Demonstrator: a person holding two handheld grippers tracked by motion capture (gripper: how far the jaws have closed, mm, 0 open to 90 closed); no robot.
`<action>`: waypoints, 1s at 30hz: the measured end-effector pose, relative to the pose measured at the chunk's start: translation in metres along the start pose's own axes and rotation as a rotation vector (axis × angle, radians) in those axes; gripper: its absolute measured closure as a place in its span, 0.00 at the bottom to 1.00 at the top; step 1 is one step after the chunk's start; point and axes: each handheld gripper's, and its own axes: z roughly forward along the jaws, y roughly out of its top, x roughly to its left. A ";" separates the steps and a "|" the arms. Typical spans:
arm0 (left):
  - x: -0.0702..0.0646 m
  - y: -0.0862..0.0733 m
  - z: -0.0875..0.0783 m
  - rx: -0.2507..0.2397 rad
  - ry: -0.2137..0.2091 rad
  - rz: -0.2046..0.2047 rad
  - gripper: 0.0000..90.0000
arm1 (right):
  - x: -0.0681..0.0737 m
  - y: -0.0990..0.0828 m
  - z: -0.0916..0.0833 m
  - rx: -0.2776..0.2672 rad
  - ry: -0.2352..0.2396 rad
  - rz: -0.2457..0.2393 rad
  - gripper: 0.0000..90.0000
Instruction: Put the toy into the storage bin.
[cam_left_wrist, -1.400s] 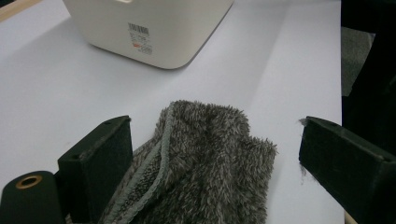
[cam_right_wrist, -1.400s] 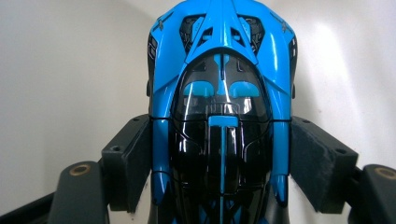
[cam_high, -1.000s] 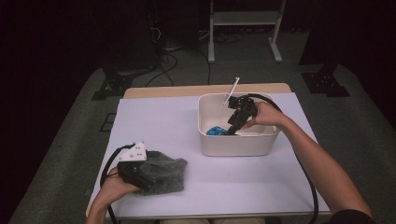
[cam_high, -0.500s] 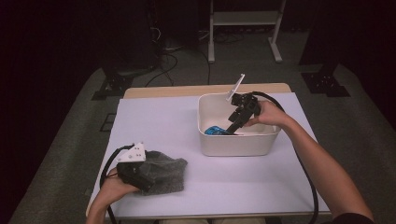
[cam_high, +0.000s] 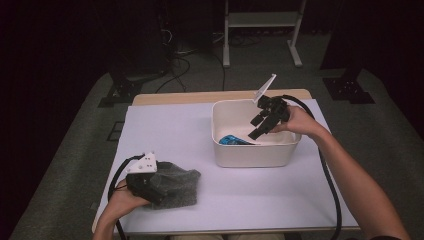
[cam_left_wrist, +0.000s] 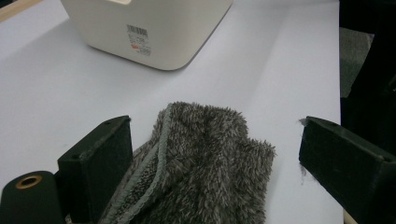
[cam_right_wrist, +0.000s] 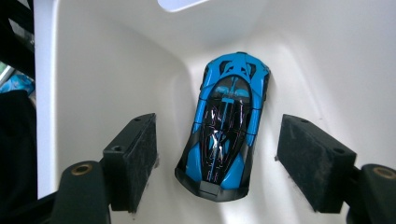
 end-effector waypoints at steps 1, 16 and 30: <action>0.000 0.000 0.000 0.000 0.000 0.000 0.10 | 0.001 -0.001 -0.003 -0.008 -0.003 -0.006 0.30; 0.000 0.000 -0.001 -0.005 0.004 -0.005 0.10 | 0.011 -0.010 -0.027 -0.067 -0.034 -0.002 0.30; 0.000 -0.001 -0.002 -0.008 0.012 -0.008 0.10 | 0.022 -0.027 -0.054 -0.132 -0.064 0.006 0.30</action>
